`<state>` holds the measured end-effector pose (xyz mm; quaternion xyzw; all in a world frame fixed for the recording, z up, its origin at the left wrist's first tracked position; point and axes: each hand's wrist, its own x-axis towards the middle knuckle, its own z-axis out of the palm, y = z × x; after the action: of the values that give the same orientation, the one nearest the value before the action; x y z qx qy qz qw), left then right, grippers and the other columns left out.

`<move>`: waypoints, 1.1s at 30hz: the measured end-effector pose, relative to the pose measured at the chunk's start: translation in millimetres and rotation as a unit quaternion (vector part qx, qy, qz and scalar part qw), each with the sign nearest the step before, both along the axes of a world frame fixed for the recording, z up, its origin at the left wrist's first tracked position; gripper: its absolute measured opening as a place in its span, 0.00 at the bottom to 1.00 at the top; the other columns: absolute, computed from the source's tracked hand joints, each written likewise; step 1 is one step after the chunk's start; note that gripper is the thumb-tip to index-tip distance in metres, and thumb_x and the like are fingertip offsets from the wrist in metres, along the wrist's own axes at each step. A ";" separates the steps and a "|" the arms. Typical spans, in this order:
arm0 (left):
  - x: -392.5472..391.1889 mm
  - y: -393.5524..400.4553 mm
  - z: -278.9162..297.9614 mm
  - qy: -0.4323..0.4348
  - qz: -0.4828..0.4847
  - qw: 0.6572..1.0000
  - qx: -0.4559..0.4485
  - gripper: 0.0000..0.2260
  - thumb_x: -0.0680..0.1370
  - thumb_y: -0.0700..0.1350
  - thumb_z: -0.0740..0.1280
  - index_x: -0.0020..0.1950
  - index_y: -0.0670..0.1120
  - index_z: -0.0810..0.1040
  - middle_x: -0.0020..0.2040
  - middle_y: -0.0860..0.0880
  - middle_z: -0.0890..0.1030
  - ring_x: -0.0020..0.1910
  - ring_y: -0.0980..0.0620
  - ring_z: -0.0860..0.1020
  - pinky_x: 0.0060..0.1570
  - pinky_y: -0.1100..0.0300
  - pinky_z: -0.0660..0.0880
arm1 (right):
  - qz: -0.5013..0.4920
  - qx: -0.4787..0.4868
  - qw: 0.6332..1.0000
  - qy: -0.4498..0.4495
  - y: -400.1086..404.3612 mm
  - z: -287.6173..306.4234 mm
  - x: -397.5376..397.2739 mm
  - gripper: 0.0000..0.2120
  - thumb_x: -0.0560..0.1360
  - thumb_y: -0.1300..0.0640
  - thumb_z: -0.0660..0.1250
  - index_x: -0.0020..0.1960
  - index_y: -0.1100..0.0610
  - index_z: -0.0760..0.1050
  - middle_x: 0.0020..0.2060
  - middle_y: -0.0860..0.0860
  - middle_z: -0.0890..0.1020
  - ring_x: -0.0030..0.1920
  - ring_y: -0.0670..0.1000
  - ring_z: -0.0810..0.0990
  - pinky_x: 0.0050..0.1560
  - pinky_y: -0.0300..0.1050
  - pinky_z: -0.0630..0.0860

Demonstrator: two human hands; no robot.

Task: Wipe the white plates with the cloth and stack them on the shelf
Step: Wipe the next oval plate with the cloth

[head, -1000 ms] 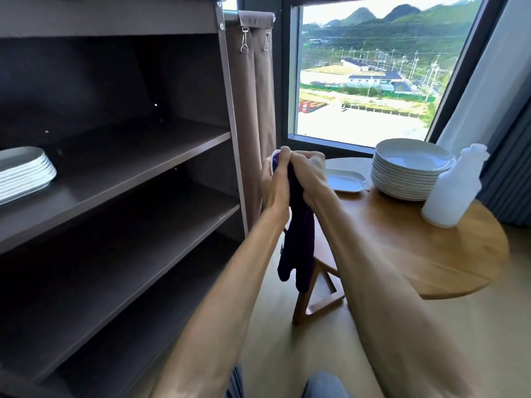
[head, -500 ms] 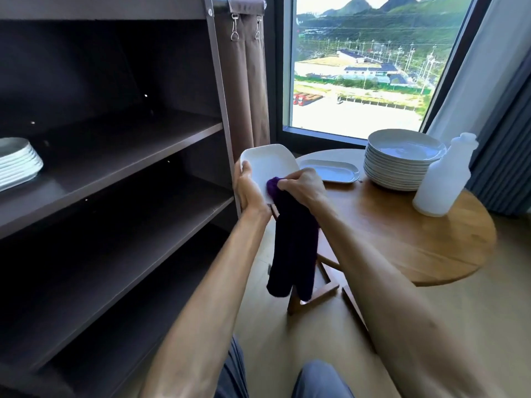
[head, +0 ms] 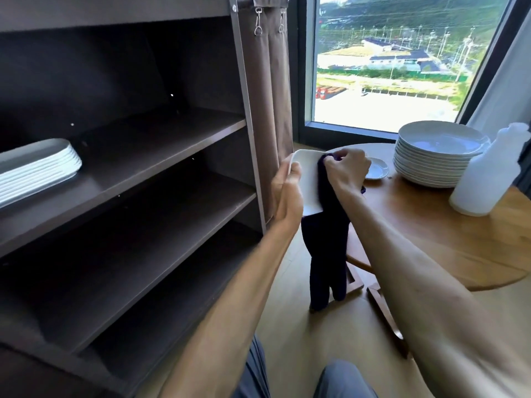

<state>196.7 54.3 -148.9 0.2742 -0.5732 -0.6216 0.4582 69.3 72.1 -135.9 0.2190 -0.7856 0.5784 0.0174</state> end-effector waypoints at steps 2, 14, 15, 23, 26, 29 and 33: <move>-1.3 -3.8 2.5 -0.020 0.001 1.000 -0.011 0.25 0.75 0.62 0.60 0.67 0.54 0.79 0.65 0.46 0.81 0.67 0.44 0.77 0.70 0.39 0.72 | 0.019 -0.032 0.999 -0.004 -4.2 7.3 6.6 0.06 0.69 0.61 0.69 0.42 0.58 0.85 0.36 0.51 0.84 0.44 0.54 0.83 0.49 0.42 0.76; -20.3 -23.4 12.9 0.045 0.008 0.994 0.102 0.17 0.80 0.64 0.61 0.52 0.56 0.84 0.53 0.44 0.85 0.55 0.45 0.84 0.58 0.42 0.81 | 0.354 0.013 0.934 -0.041 12.5 42.6 27.5 0.09 0.73 0.61 0.71 0.48 0.50 0.88 0.40 0.49 0.87 0.45 0.45 0.84 0.43 0.36 0.79; -21.8 -23.3 9.1 0.051 0.010 0.993 0.110 0.15 0.79 0.62 0.61 0.51 0.56 0.84 0.54 0.42 0.84 0.55 0.43 0.84 0.58 0.40 0.81 | 0.358 0.050 0.931 -0.051 14.9 42.7 24.9 0.09 0.73 0.60 0.72 0.47 0.50 0.88 0.40 0.49 0.86 0.46 0.47 0.83 0.43 0.38 0.78; -12.8 -28.8 3.0 0.087 0.014 0.991 0.104 0.12 0.84 0.54 0.59 0.52 0.54 0.81 0.54 0.45 0.82 0.55 0.44 0.80 0.65 0.37 0.76 | 0.223 0.240 0.943 -0.057 16.1 20.7 1.8 0.08 0.70 0.59 0.72 0.45 0.64 0.82 0.37 0.54 0.80 0.39 0.53 0.78 0.36 0.41 0.73; -5.8 -23.7 7.0 0.064 -0.002 0.996 0.060 0.12 0.80 0.58 0.60 0.45 0.56 0.81 0.50 0.47 0.81 0.53 0.46 0.78 0.59 0.43 0.76 | 0.124 0.244 0.961 -0.042 16.1 15.4 -16.1 0.10 0.68 0.58 0.74 0.46 0.61 0.78 0.43 0.57 0.79 0.47 0.58 0.79 0.40 0.44 0.70; -4.4 -18.6 9.5 0.022 -0.017 1.000 -0.001 0.12 0.82 0.56 0.60 0.46 0.55 0.80 0.47 0.52 0.78 0.51 0.51 0.73 0.55 0.51 0.70 | 0.057 0.221 0.973 -0.015 16.8 16.4 -27.8 0.11 0.69 0.60 0.71 0.49 0.64 0.77 0.46 0.59 0.79 0.47 0.59 0.78 0.42 0.44 0.71; -4.7 -17.3 7.1 -0.031 -0.041 0.998 -0.032 0.13 0.82 0.58 0.59 0.51 0.53 0.78 0.47 0.52 0.77 0.49 0.52 0.73 0.52 0.55 0.70 | 0.004 0.146 0.989 0.024 7.3 23.7 -29.4 0.10 0.68 0.62 0.69 0.47 0.62 0.83 0.42 0.59 0.83 0.47 0.60 0.82 0.43 0.41 0.72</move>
<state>192.0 36.9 -141.7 0.2549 -0.6170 -0.6126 0.4232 40.0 79.4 -112.1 0.2367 -0.8598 0.4525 0.0020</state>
